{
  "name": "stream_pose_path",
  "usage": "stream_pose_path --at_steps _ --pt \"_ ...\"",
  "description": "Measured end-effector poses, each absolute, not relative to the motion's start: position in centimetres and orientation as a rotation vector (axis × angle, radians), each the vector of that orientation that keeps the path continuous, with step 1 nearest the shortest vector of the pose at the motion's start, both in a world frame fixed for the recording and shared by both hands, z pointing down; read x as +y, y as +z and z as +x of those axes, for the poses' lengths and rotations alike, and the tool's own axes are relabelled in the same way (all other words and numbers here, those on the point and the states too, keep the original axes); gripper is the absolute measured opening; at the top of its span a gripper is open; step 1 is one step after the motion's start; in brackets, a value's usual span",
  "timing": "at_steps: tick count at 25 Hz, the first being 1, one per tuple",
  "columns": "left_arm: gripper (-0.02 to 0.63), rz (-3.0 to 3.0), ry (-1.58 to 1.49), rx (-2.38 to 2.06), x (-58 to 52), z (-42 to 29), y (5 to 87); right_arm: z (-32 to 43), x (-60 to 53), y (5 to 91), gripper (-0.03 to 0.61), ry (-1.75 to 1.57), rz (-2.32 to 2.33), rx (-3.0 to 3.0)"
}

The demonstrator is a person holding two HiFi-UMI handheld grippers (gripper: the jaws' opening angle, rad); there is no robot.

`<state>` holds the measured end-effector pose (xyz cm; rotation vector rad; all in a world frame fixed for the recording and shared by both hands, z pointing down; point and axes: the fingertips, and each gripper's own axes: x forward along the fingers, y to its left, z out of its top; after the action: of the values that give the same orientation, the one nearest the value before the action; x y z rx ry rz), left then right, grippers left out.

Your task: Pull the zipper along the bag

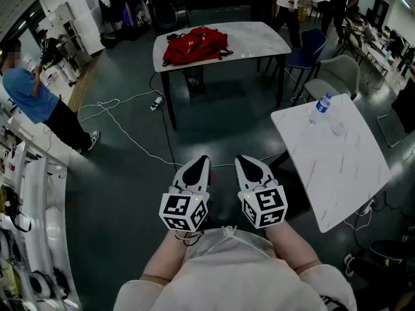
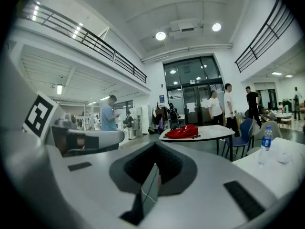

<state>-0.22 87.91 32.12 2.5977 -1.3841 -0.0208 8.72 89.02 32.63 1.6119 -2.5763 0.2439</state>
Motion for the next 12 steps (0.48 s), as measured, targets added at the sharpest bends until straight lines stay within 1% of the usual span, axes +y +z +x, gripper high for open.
stream_pose_path --at_steps 7,12 --pt "0.020 2.575 0.007 -1.401 87.0 -0.7 33.5 8.5 88.1 33.7 0.026 0.256 1.596 -2.573" --pt "0.020 2.547 0.022 -1.409 86.3 -1.6 34.3 7.9 87.2 34.5 0.026 0.330 1.604 -2.584"
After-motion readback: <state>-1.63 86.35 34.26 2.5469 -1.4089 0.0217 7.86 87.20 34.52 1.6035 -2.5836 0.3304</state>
